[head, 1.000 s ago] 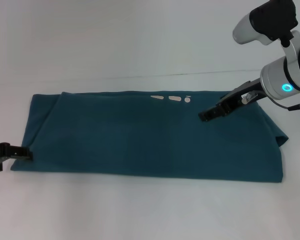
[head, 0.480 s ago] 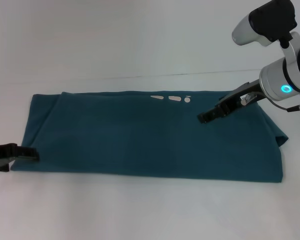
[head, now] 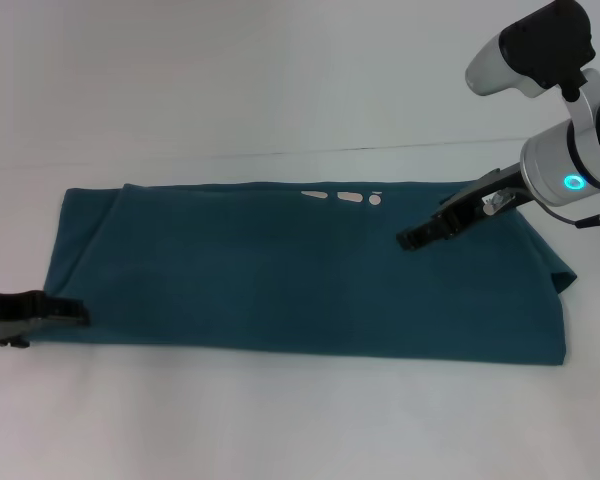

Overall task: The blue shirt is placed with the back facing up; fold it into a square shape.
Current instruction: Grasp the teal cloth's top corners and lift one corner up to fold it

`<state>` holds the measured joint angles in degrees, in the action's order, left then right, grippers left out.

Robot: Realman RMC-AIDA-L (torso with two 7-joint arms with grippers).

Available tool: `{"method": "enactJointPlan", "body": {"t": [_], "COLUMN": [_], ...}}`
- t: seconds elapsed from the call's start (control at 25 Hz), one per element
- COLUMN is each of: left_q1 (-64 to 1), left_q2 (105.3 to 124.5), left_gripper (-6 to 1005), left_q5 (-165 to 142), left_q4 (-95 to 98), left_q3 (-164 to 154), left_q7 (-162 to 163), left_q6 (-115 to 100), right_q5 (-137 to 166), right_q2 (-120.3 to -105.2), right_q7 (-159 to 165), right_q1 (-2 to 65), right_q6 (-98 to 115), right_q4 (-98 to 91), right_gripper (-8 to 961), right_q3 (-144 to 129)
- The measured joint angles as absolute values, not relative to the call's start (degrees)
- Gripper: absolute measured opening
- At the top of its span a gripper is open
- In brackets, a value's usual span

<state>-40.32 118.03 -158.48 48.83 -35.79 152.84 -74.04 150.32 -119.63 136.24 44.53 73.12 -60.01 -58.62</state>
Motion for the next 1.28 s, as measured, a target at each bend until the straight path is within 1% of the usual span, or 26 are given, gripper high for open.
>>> {"method": "enactJointPlan", "body": {"t": [1.08,1.2,1.28], "left_q1": [-44.1,-44.2,-44.2], "left_q2": [118.61,118.70,118.73], "left_gripper": [838,649,567], "left_q5": [-158.8,-159.0,-159.0], "left_q4": [45.9,46.0,46.0], "left_q3": [-43.0,-43.8,-43.8], "left_q7": [148.5,148.2,148.3], "left_q6": [-71.4,-70.2,-69.8], "right_q5": [150.3,149.3,148.5], "right_q2": [-119.71,-120.04,-120.05], "right_q7": [136.8,136.8,136.7], "right_q1": [44.5,44.5,44.5], "right_q6": [72.7,72.0,71.5], "right_q4": [-59.8,-59.6,-59.1], "right_gripper": [916,916,915], "right_q3": [-60.5,-60.8,-61.1]}}
